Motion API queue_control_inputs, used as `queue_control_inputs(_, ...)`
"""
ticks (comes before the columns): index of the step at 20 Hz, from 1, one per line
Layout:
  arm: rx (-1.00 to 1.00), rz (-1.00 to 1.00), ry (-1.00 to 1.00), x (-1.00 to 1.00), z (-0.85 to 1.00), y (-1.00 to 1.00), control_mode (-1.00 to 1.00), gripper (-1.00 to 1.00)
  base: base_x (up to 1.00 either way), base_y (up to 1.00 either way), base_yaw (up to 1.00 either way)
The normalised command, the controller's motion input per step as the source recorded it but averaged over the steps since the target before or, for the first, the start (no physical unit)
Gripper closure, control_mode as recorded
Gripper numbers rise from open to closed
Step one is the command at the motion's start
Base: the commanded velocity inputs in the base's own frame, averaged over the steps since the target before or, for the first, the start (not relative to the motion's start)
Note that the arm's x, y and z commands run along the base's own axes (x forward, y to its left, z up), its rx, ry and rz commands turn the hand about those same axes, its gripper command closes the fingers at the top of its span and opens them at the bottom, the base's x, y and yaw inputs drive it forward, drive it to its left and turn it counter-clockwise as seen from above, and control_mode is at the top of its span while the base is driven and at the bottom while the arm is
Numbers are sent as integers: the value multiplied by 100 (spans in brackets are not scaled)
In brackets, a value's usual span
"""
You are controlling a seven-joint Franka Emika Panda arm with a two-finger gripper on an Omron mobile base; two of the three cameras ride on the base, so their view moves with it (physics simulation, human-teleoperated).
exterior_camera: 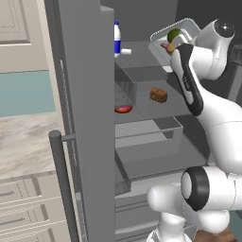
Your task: Place the tupperware on the top shelf of the fridge. Make space for the tupperware among the existing items by rearranging them on the shelves if needed. Close the fridge door when finished.
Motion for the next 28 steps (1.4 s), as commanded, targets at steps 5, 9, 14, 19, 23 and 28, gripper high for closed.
queue_control_inputs(5,5,0,5,32,12,-9,-100,100,0,0,0)
queue_control_inputs(9,2,0,10,39,15,-13,-100,100,0,0,0)
queue_control_inputs(14,4,0,3,47,3,-11,-100,100,0,0,0)
queue_control_inputs(19,1,0,-1,52,-1,0,-100,100,0,0,0)
queue_control_inputs(23,0,0,-1,48,-3,0,-100,100,0,0,0)
queue_control_inputs(28,1,0,-4,47,-11,-1,-100,100,0,0,0)
